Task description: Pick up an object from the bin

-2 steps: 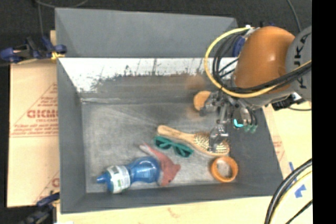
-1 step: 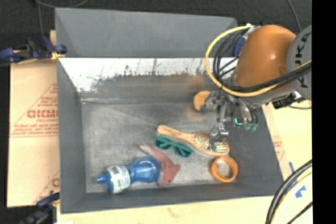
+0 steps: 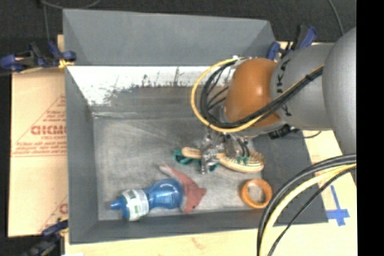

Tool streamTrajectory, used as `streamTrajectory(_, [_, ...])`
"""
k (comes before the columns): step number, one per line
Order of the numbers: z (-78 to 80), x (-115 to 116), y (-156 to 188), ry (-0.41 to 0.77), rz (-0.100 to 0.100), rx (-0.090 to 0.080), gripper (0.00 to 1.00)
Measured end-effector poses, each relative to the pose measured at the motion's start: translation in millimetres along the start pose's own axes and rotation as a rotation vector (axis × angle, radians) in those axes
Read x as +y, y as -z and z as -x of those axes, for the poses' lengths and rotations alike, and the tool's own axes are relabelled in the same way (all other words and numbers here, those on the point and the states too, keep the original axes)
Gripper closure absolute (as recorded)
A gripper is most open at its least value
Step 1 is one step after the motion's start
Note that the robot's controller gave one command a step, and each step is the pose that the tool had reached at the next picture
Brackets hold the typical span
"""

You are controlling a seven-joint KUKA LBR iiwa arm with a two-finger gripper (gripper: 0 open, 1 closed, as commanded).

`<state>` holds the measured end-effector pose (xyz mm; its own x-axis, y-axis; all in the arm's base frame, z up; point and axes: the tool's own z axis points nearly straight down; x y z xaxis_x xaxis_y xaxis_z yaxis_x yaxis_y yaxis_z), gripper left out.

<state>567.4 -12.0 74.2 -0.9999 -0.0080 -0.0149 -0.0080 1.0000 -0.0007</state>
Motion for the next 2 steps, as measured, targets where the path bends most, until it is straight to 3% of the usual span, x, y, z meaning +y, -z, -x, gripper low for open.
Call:
streamTrajectory(1, [0.1,0,0,0.001,0.0,0.0,1.0])
streamTrajectory(2, [-1.7,-4,164,0.036,-0.002,0.008,1.0])
